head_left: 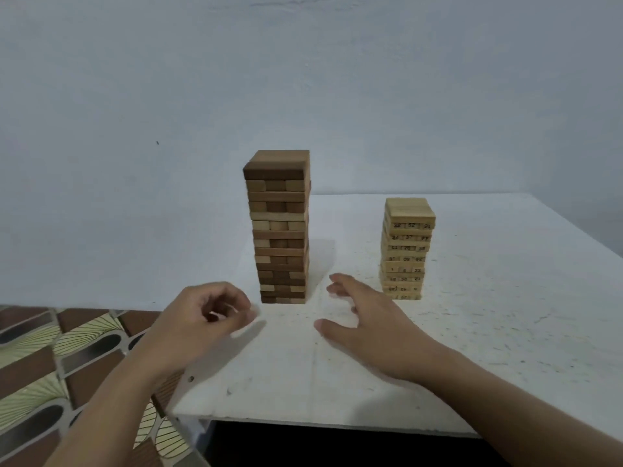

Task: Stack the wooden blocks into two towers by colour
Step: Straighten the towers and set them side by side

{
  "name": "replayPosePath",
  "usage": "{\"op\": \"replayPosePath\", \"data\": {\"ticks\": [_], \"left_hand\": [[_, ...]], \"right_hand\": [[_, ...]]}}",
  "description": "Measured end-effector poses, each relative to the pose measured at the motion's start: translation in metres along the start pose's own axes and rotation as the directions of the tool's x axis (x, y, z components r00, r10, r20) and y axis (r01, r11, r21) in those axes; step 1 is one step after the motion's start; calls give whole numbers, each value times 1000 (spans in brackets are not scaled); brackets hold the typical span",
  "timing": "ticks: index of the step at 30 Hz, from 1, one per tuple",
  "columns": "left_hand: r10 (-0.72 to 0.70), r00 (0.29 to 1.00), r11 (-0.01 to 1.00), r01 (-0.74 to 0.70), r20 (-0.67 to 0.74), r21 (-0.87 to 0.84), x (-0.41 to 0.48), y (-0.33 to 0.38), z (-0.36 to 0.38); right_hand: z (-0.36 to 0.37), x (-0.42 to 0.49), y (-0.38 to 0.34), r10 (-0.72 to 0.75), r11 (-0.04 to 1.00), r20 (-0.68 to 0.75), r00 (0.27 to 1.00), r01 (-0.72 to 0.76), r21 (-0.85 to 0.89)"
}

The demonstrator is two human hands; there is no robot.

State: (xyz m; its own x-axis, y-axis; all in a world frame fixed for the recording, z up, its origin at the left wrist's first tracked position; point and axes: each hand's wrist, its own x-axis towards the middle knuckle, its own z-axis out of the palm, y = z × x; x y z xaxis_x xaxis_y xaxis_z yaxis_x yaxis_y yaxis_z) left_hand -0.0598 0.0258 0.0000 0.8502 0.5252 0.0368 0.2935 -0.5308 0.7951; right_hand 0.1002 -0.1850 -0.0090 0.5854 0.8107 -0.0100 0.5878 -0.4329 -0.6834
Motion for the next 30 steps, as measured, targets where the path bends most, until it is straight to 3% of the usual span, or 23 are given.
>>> {"op": "replayPosePath", "data": {"ticks": [3, 10, 15, 22, 30], "left_hand": [[-18, 1000, 999, 17, 16, 42, 23, -14, -8], [48, 979, 971, -92, 198, 221, 69, -17, -8], [92, 963, 975, -138, 252, 172, 88, -20, -3], [175, 959, 980, -191, 221, 53, 96, -27, -1], [190, 957, 977, -206, 218, 54, 103, -28, -1]], "right_hand": [[8, 22, -7, 3, 1000, 1, 1000, -3, -26], [18, 60, -3, 29, 999, -31, 999, -30, -36], [15, 73, 2, 17, 1000, -8, 1000, -17, -15], [20, 83, -1, 20, 1000, -41, 999, -20, -7], [23, 93, 1, 4, 997, -52, 999, -8, -75]]}}
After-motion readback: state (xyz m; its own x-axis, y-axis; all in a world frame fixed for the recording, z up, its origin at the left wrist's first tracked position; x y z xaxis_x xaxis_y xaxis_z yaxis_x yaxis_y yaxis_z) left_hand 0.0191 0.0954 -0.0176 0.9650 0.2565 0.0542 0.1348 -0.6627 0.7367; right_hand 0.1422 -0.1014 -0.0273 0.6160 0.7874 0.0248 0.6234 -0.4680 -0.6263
